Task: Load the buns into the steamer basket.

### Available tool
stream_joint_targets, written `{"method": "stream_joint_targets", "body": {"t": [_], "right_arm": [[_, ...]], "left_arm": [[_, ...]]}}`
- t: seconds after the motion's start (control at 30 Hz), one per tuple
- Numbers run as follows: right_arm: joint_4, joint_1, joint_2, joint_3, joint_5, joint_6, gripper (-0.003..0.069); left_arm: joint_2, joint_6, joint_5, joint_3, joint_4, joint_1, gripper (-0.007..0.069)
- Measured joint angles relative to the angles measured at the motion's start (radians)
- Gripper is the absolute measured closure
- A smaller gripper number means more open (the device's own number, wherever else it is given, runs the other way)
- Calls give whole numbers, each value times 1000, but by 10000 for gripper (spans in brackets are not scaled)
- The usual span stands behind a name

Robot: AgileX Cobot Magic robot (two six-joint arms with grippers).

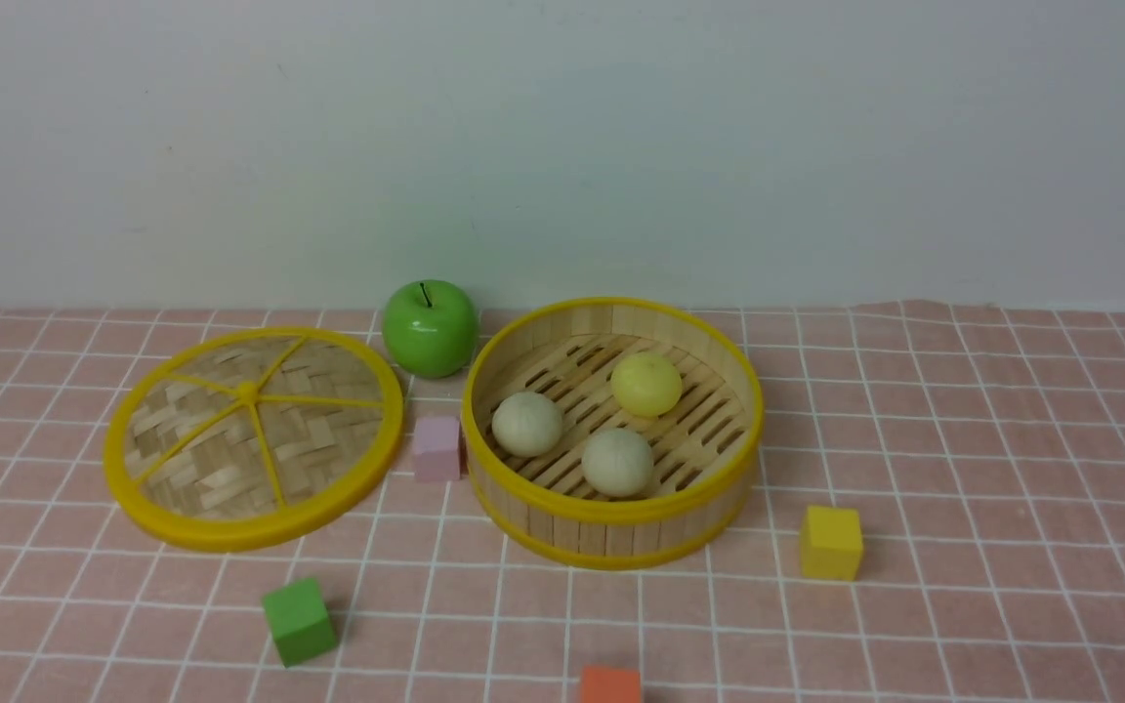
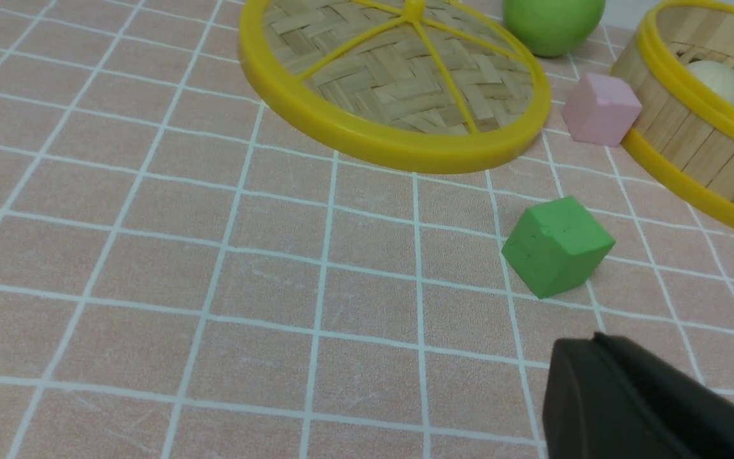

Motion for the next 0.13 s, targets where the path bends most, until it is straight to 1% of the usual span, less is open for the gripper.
{"method": "stream_joint_targets", "body": {"t": [0.13], "right_arm": [[0, 0, 0, 0, 0, 0, 525]], "left_arm": [[0, 0, 0, 0, 0, 0, 603]]}}
